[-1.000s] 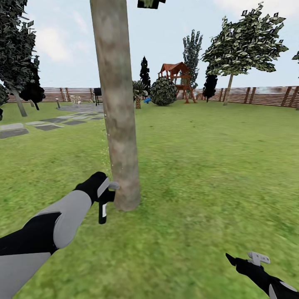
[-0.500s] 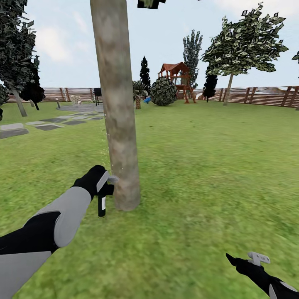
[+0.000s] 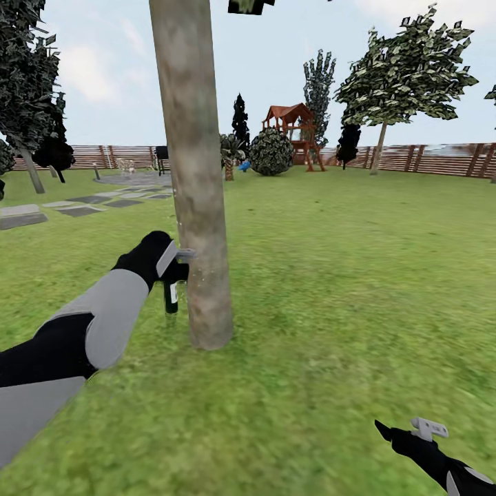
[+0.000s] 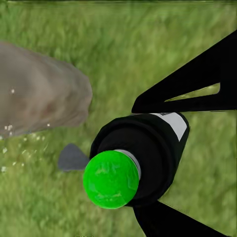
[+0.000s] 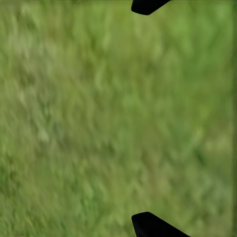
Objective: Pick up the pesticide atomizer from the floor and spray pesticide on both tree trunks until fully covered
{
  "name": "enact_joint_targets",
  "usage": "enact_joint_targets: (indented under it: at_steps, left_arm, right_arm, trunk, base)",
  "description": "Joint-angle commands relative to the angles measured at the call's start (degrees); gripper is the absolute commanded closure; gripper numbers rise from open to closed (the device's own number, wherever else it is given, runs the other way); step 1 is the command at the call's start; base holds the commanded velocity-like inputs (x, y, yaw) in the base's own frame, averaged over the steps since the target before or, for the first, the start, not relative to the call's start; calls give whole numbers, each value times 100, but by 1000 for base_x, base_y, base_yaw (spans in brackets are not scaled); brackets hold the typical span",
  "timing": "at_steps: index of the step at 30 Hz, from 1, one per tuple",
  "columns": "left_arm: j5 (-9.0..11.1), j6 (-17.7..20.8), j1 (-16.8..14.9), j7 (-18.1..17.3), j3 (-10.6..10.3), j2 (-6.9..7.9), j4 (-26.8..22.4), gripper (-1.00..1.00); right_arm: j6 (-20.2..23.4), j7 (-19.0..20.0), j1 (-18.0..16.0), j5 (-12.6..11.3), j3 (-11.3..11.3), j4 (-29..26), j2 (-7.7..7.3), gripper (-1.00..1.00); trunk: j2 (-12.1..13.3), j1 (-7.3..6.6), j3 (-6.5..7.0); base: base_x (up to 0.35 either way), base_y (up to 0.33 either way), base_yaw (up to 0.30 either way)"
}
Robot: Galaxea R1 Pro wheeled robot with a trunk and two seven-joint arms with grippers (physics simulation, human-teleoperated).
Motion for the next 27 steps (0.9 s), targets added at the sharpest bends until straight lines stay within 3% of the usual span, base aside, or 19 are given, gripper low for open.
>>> enact_joint_targets:
  at_steps: [1, 4, 6, 13, 16, 22, 27]
  left_arm:
    - [-7, 5, -135, 1, -2, -17, 16, 100]
    - [-6, 10, -386, 1, 0, -29, 176, 100]
    - [-7, 21, -795, 1, 0, -32, 496, 100]
    - [-6, 25, -1579, 1, 0, -108, 964, 100]
    - [-6, 25, -2178, 1, 0, -111, 1459, 100]
    - [-6, 27, -2736, 1, 0, -111, 1740, 100]
    - [-6, 34, -2989, 1, -2, -111, 1780, 100]
  right_arm:
    - [-2, -1, 0, 0, 0, 4, 0, -100]
    - [-3, -1, 0, 0, 0, 3, 0, -100]
    - [-1, 0, -1, 0, 0, 1, 0, -100]
    - [0, 0, 0, 0, 0, 4, 0, -100]
    - [0, 1, 0, 0, 0, 3, 0, -100]
    - [-3, -1, -1, 0, 0, 2, 0, -100]
    - [0, -1, 0, 0, 0, 5, 0, -100]
  trunk:
    - [1, 1, -1]
    - [1, 1, -1]
    - [1, 1, -1]
    - [1, 1, -1]
    - [1, 1, -1]
    - [1, 1, -1]
    - [1, 1, -1]
  base:
    - [0, 0, 0]
    - [0, 0, 0]
    - [0, 0, 0]
    - [0, 0, 0]
    - [0, 0, 0]
    - [0, 0, 0]
    - [0, 0, 0]
